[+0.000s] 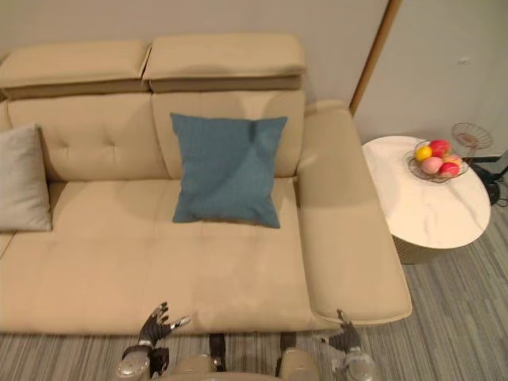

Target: Pick up cushions and gather them together orderly.

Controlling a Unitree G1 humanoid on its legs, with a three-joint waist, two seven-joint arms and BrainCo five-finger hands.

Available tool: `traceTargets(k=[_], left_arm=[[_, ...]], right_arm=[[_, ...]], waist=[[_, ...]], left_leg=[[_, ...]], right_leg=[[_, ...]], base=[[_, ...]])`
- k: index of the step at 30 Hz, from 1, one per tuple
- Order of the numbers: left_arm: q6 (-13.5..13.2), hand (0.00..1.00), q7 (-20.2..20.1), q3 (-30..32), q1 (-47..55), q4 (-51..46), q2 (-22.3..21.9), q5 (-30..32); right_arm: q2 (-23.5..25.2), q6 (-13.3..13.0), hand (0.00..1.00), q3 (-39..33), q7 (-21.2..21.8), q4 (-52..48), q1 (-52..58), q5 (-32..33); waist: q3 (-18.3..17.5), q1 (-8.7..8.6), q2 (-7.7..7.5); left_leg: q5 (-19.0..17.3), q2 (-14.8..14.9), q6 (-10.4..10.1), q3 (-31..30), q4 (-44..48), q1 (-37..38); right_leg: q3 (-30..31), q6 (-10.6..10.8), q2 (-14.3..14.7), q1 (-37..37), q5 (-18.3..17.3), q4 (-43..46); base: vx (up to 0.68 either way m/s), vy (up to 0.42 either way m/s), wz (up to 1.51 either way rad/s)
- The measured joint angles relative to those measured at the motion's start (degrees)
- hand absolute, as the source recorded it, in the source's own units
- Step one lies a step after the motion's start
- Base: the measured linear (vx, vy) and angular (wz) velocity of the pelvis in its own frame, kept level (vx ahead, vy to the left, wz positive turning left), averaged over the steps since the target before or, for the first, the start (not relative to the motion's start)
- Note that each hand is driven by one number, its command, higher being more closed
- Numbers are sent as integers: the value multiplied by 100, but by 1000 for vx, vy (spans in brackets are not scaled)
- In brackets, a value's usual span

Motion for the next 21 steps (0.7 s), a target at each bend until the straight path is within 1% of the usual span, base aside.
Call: traceTargets(k=[1,3,4,5,6,7,8,9,10,11,12,13,14,15,16,17,18,19,20,21], left_arm=[[1,0,-1,25,33,22,10,45],[2,0,0,119,107,132,55,120],[2,0,1,141,104,133,64,120],[3,0,9,142,93,130,103,117],[7,0,12,142,43,102,128,116],[28,0,18,155,-92,26,113,109],[16,0,35,188,-170,-71,101,87],[-3,0,61,185,-218,-214,137,74],[-1,0,76,188,-218,-254,163,71],[-3,0,115,188,-213,-300,181,65],[3,0,132,193,-222,-327,179,60],[17,0,146,197,-230,-367,161,52],[62,0,151,241,-263,-443,63,47],[61,0,145,243,-246,-454,-131,34],[54,0,146,238,-220,-444,-219,16],[76,0,141,179,-210,-391,-316,-44],[75,0,134,124,-132,-403,-323,-69],[75,0,139,127,-98,-411,-316,-115],[71,0,140,135,-45,-416,-303,-169],[71,0,141,142,-17,-415,-291,-168]], right_arm=[[-13,20,0,-8,2,14,11,0],[-44,57,0,-16,2,44,4,-18],[-41,68,0,-14,2,46,-9,-26],[-20,88,0,-4,5,48,-49,-45],[-4,91,0,11,4,36,-75,-43],[3,92,0,27,6,10,-104,-39],[30,106,0,36,11,-20,-177,-19],[125,177,0,69,19,-18,-118,9],[158,184,0,90,23,-17,-92,10],[170,181,0,205,24,-19,-64,13],[174,177,0,275,28,-65,-77,15],[177,174,0,278,25,-110,-124,15],[100,182,0,258,10,-155,-277,16],[20,174,0,250,-15,-263,-331,62],[10,152,0,250,-31,-310,-406,81],[-42,165,0,244,-41,-274,-512,103],[-29,192,0,243,-48,-239,-501,130],[-20,195,0,238,-50,-224,-486,132],[-24,195,0,175,-63,-214,-464,138],[-27,195,0,0,-114,-192,-493,215]], waist=[[-10,-7,-7],[-9,-3,-46],[-1,3,-57],[18,12,-92],[13,-14,-116],[37,20,-72],[128,-5,-39],[143,-22,-127],[124,-15,-187],[101,-4,-298],[101,12,-388],[111,76,-428],[174,179,-379],[161,266,-147],[204,357,-71],[322,272,170],[347,211,208],[333,144,258],[348,129,209],[363,129,162]], left_leg=[[-19,-1,7,64,2,55],[-113,10,19,400,77,227],[-153,22,18,469,136,224],[-210,58,72,581,372,113],[-269,79,144,646,607,-39],[-282,240,231,759,887,-309],[-346,323,283,727,1025,-395],[-345,255,284,614,1189,-473],[-345,245,284,562,1292,-527],[-343,229,283,487,1476,-675],[-342,222,282,404,1687,-868],[-337,258,277,389,1872,-1065],[-244,419,141,375,2011,-1301],[-111,600,-13,368,1883,-1452],[72,649,-37,380,1719,-1511],[243,801,-87,253,1531,-1540],[251,871,-129,262,1261,-1535],[169,885,-250,295,1043,-1476],[147,872,-298,370,863,-1446],[130,774,-240,395,1255,-1499]], right_leg=[[79,12,7,24,13,-8],[395,46,39,25,87,42],[445,39,42,-16,92,112],[496,43,18,-166,106,355],[503,99,-17,-328,155,561],[497,376,21,-547,192,800],[283,205,-31,-865,-412,2163],[189,269,-280,-983,-1046,3652],[200,372,-357,-943,-1166,4064],[233,488,-474,-801,-1258,4467],[276,617,-571,-600,-1377,4538],[357,714,-556,-460,-1699,4305],[275,444,-358,-349,-1983,3743],[64,223,-184,-207,-2107,3066],[13,-80,-69,-108,-2215,2639],[-144,-183,122,-89,-2042,2544],[-288,-285,190,-139,-1958,2524],[-389,-354,178,-187,-1884,2456],[-495,-460,165,-220,-1743,2299],[-528,-609,64,-339,-1610,2162]], base=[[34,34,-57],[20,35,-72],[-12,23,-64],[-21,15,-38],[-75,36,-40],[-137,-21,-22],[-172,-64,12],[-133,-120,38],[-88,-150,54],[-129,-225,42],[-161,-246,37],[-248,-255,17],[-311,-197,-4],[-403,-223,-24],[-370,-175,-6],[-398,-179,23],[-328,-133,51],[-377,-131,52],[-360,-118,39],[-337,-95,29]])
